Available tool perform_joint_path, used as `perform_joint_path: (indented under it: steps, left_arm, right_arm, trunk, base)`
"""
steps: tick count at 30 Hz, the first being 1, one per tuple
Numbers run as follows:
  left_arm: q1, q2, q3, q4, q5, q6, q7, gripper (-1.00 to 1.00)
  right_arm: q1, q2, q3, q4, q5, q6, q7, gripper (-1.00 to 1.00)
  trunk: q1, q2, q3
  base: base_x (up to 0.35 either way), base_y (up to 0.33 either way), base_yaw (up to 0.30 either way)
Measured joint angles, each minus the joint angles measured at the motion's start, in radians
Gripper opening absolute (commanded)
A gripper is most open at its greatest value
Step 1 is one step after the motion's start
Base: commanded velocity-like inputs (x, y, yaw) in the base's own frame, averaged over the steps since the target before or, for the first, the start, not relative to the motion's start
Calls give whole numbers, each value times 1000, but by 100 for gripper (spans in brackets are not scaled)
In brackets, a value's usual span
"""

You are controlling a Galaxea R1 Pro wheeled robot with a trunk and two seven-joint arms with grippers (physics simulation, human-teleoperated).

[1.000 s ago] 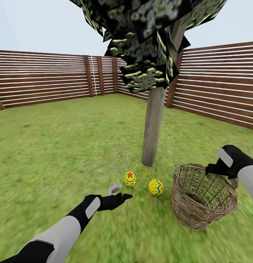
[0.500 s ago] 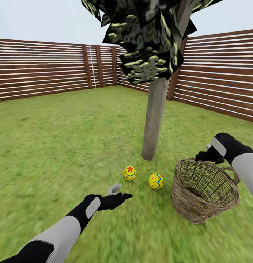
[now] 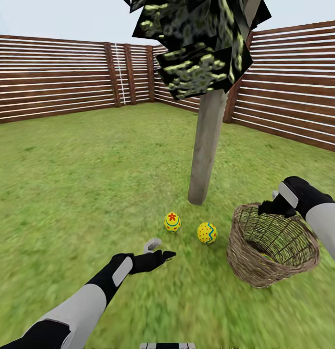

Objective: Take the three Easter eggs out of the wicker basket on the lawn in the garden, then place them on the lawn next to a single tree (choose any tree) so that all three eggs are next to the same tree and none are left in the basket.

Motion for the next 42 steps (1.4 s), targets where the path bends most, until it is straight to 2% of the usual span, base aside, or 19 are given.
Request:
perform_joint_path:
  steps: [3, 5, 7, 8, 12, 16, 18, 20, 23, 26, 29, 32, 36, 38, 41, 42]
  left_arm:
    - [0, 5, -4, -65, -1, 38, -11, 100]
    - [0, 5, -7, -133, -2, 101, -14, 100]
    - [0, 3, -10, -228, -2, 182, -11, 100]
    - [0, 2, -10, -306, 2, 242, -9, 100]
    - [0, -4, -12, -546, 7, 405, 14, 100]
    - [0, -9, -12, -717, 14, 457, 47, 100]
    - [0, -9, -11, -762, 12, 466, 54, 100]
    - [0, -7, -10, -780, 11, 469, 57, 100]
    - [1, 0, -8, -797, 11, 473, 60, 100]
    - [1, 3, -6, -776, 9, 474, 75, 100]
    - [1, 5, 1, -750, 11, 475, 116, 100]
    - [1, 5, 21, -737, 13, 475, 172, 100]
    - [-1, 3, 46, -729, 16, 475, 226, 100]
    - [-9, 2, 69, -712, 17, 476, 277, 100]
    - [-53, 0, 102, -646, 23, 476, 367, 100]
    - [-85, -2, 114, -597, 32, 476, 402, 100]
  right_arm:
    - [0, 0, 45, 3, 0, -1, 0, 100]
    - [0, 0, 68, 3, 0, -1, 0, 100]
    - [0, 1, 91, 3, -1, -2, 0, 100]
    - [0, 2, 100, 3, -1, -3, 0, 100]
    - [0, 2, 111, 3, -5, -6, 0, 100]
    - [0, 3, 112, 3, -10, -8, 2, 100]
    - [0, 3, 112, 4, -17, -8, 4, 100]
    - [1, 4, 112, 5, -27, -9, 6, 100]
    - [1, 4, 112, 8, -63, -11, 7, 100]
    - [2, 4, 111, 14, -93, -13, 7, 100]
    - [3, 3, 111, 25, -125, -18, 8, 100]
    - [3, 2, 111, 41, -161, -32, 9, 100]
    - [3, 2, 110, 47, -176, -49, 10, 100]
    - [3, 2, 110, 49, -179, -54, 10, 100]
    - [3, 1, 110, 51, -181, -58, 10, 100]
    - [3, 0, 110, 52, -181, -58, 10, 100]
  trunk:
    - [1, -1, -12]
    - [2, -1, -19]
    - [3, -2, -27]
    - [4, -2, -31]
    - [5, -3, -46]
    - [7, -4, -62]
    - [8, -4, -70]
    - [9, -5, -77]
    - [10, -5, -89]
    - [12, -6, -101]
    - [13, -7, -112]
    - [14, -7, -124]
    - [16, -8, -139]
    - [17, -9, -147]
    - [18, -10, -159]
    - [19, -10, -162]
  base:
    - [0, 0, 0]
    - [0, 0, 0]
    - [0, 0, 0]
    - [0, 0, 0]
    - [0, 0, 0]
    - [0, 0, 0]
    - [0, 0, 0]
    - [0, 0, 0]
    - [0, 0, 0]
    - [0, 0, 0]
    - [0, 0, 0]
    - [0, 0, 0]
    - [0, 0, 0]
    - [0, 0, 0]
    - [0, 0, 0]
    - [0, 0, 0]
